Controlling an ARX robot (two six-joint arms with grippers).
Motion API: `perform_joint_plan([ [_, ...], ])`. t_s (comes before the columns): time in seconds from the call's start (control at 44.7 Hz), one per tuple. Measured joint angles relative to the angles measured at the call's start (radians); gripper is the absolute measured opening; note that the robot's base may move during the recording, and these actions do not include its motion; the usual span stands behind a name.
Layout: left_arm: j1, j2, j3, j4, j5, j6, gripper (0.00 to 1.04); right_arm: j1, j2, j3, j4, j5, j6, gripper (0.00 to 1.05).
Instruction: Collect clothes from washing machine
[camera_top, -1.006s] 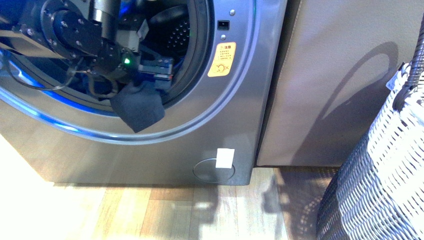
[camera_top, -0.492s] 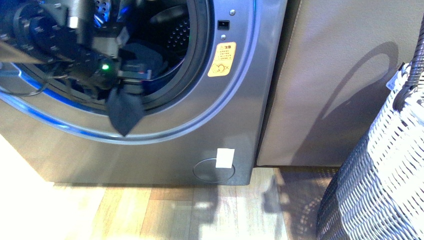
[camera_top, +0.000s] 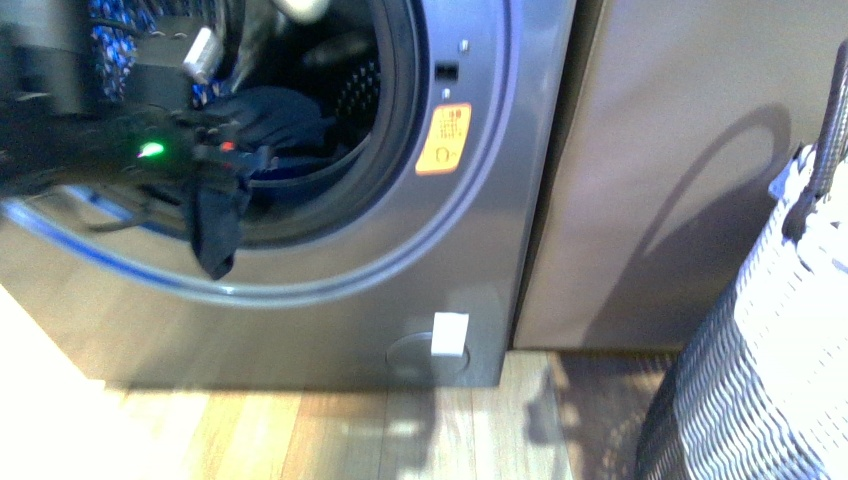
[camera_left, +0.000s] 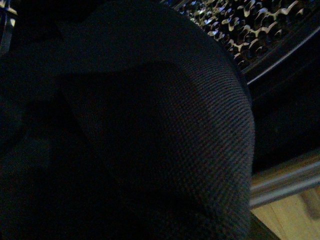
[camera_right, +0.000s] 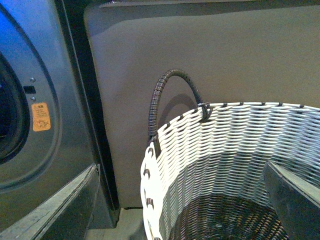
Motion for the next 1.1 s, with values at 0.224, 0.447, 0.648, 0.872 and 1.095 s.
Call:
perform_joint_plan([
  [0.224,0.043,-0.167,-0.195,0.083,0.078,0.007,0.11,0.000,0.000,0.000,0.000,0.000,0.000,0.97],
  [0.447,0.090,-0.373,-0.349,0.105,0.169,0.013,0.11,0.000,0.000,0.000,0.000,0.000,0.000,0.97],
  [0.648,0.129,-0.602,-0.414,0.021,0.249,0.035,0.11,0.000,0.000,0.000,0.000,0.000,0.000,0.97],
  [0.872,0.145,-0.842,-0.404,-0.148,0.325,0.052,0.11,0.000,0.000,0.000,0.000,0.000,0.000,0.97],
  [1.095,0.103,-0.975,-0.277,-0.327,0.388,0.039,0.11,0.000,0.000,0.000,0.000,0.000,0.000,0.97],
])
